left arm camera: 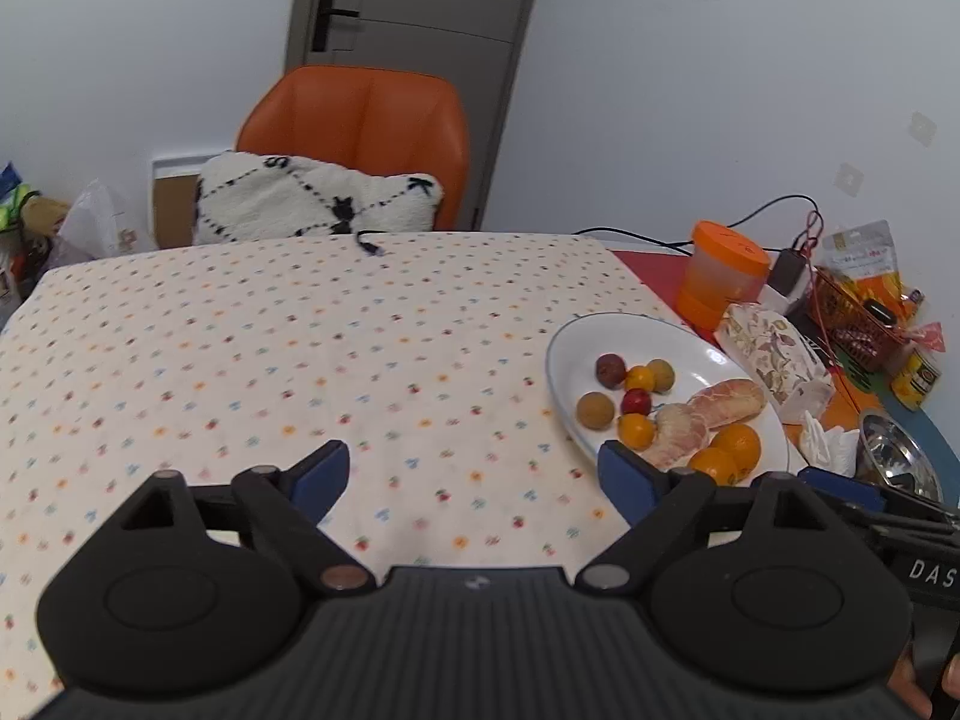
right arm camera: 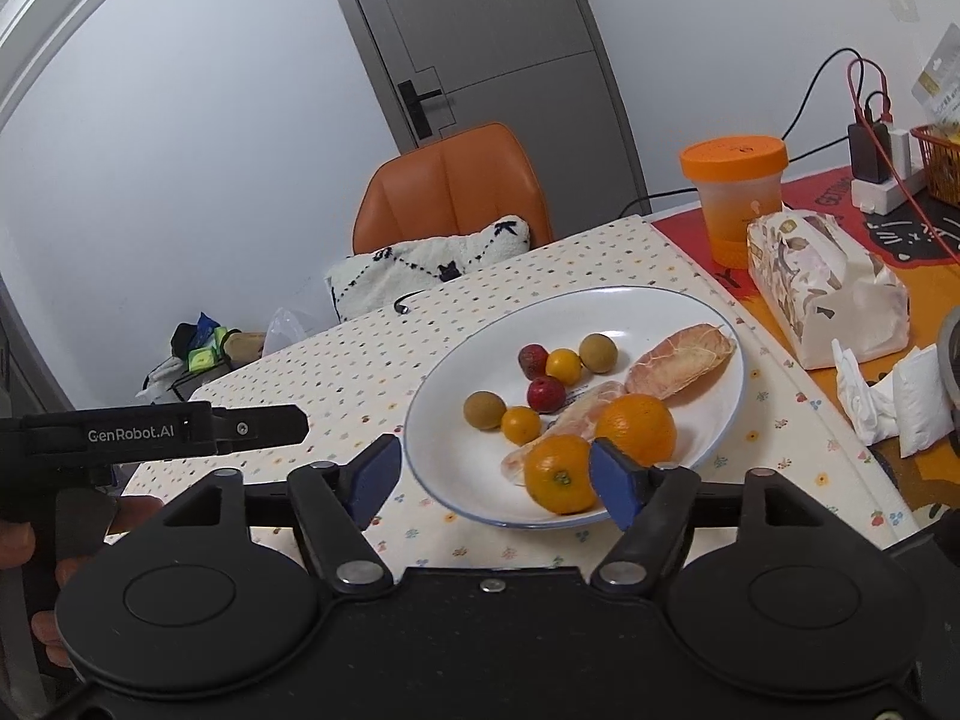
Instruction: Organize fruits
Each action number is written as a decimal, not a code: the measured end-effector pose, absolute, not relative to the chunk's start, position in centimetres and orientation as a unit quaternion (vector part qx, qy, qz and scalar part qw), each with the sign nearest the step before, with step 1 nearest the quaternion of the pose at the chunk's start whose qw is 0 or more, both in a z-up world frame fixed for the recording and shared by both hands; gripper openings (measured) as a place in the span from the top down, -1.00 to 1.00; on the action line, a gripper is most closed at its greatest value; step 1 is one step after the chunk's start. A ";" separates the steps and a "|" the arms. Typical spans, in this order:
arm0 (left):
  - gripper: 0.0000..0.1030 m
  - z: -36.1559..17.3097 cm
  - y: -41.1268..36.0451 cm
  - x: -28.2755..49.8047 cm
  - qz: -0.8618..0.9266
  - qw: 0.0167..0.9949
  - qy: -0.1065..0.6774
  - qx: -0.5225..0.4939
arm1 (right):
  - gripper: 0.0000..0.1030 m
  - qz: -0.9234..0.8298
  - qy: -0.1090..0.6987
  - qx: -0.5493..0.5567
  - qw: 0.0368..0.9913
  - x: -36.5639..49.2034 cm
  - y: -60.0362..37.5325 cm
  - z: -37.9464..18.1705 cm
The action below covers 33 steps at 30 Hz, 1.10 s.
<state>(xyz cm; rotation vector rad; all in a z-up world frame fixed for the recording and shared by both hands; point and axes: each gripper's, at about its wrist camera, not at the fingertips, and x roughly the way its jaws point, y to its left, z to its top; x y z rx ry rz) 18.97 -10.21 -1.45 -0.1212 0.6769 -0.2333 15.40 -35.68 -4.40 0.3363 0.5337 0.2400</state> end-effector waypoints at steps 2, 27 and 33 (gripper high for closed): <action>-0.75 -1.4 -9.6 18.4 -0.105 0.934 0.335 -0.066 | -0.51 0.120 0.262 0.160 0.944 15.1 -35.4 -4.2; -1.00 2.3 -3.2 7.5 -0.008 0.953 0.299 -0.053 | -1.00 0.141 0.252 0.115 0.950 9.4 -31.9 -0.7; -1.00 4.8 -2.8 5.2 -0.015 0.955 0.291 -0.049 | -1.00 0.140 0.250 0.115 0.951 7.7 -31.6 0.5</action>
